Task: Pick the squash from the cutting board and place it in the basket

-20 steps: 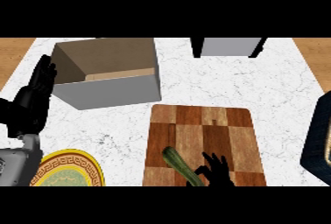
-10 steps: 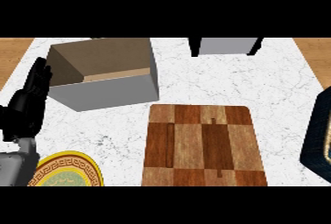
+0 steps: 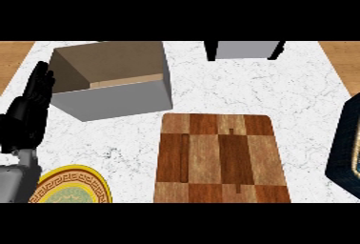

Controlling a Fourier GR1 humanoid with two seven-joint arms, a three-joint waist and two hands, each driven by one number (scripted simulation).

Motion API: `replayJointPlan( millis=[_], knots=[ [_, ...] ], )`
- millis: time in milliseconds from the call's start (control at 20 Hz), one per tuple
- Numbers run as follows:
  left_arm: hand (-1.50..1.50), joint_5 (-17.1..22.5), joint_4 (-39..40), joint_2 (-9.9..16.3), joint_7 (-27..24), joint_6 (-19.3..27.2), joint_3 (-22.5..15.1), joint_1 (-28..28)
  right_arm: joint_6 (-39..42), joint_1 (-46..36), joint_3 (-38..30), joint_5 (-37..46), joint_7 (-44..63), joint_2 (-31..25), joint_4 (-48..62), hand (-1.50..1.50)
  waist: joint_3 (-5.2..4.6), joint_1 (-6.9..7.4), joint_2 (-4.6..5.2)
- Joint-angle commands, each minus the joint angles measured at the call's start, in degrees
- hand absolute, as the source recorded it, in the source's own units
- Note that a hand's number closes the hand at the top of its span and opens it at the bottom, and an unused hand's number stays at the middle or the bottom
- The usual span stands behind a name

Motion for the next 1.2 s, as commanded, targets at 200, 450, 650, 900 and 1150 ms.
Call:
replayJointPlan(
  millis=[200,450,650,900,1150],
  knots=[
    [0.0,0.27,2.61,-0.6,2.5,-1.46,-0.68,2.85,2.98,1.11,-9.23,0.97,12.76,-1.81,-15.72,1.5,-0.89,0.55,0.93],
    [0.0,-0.77,4.21,-1.31,1.85,-0.5,-0.49,0.9,3.72,-5.37,-17.09,-1.31,19.03,0.04,-16.17,1.5,-0.94,0.3,1.21],
    [0.0,-1.04,0.75,-1.6,2.69,-0.99,-1.64,3.34,8.52,-11.96,-25.54,-4.11,26.44,-2.4,-14.41,1.5,-0.87,1.61,0.99],
    [0.0,-2.33,2.8,-2.91,4.8,0.28,-2.66,0.53,13.87,-22.36,-36.37,-7.51,34.96,-5.52,-9.5,1.5,-0.81,0.96,1.09],
    [0.0,-2.01,4.33,-3.15,0.32,-1.32,-1.67,2.9,21.85,-31.68,-42.93,-13.38,40.07,-9.84,-3.71,1.5,-0.77,1.28,0.98]
  ],
)
